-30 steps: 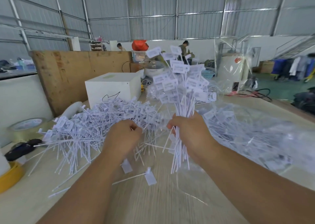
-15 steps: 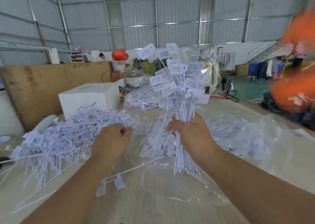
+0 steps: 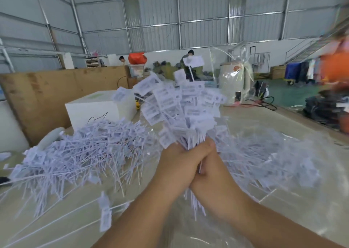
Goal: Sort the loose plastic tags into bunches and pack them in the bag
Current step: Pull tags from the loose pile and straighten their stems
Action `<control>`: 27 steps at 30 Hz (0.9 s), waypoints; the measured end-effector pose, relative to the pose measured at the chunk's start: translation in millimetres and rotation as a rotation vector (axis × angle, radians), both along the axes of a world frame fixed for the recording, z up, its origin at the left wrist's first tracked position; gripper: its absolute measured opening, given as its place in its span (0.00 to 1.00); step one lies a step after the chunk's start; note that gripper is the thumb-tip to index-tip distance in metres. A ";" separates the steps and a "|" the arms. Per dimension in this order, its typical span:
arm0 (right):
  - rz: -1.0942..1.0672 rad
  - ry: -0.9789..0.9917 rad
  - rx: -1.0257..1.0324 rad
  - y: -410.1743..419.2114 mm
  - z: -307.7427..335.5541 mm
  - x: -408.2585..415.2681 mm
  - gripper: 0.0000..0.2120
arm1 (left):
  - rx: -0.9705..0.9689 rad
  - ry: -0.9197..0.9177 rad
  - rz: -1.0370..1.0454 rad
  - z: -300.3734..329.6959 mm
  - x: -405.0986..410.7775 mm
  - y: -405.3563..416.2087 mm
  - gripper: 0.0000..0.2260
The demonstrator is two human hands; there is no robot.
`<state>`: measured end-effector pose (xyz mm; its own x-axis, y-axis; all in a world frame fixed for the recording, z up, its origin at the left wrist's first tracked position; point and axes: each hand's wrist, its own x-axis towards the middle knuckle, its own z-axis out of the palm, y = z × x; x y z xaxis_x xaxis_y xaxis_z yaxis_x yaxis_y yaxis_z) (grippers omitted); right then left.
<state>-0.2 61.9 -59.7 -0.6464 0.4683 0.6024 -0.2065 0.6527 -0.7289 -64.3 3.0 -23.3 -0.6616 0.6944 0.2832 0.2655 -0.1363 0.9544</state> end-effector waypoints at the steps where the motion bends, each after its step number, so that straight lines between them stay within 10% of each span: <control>1: 0.017 -0.023 0.012 -1.9 0.9 0.6 0.12 | 0.001 -0.018 0.055 0.7 -0.3 -2.2 0.03; 10: -0.015 -0.301 0.036 -7.2 23.3 34.8 0.10 | -0.129 0.061 0.315 9.2 -32.8 -8.7 0.09; 18: 0.209 0.113 -0.361 14.0 37.1 34.9 0.17 | -0.036 0.197 0.051 0.5 2.6 -13.3 0.12; 27: 0.317 0.115 -0.400 27.5 54.6 29.4 0.33 | -0.075 0.095 -0.111 -13.0 4.1 -9.2 0.08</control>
<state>29.2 89.4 -5.1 -0.7344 0.4681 0.4915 -0.4419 0.2198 -0.8697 -60.2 -6.2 -36.2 -0.5522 0.7835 0.2850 0.3418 -0.0991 0.9345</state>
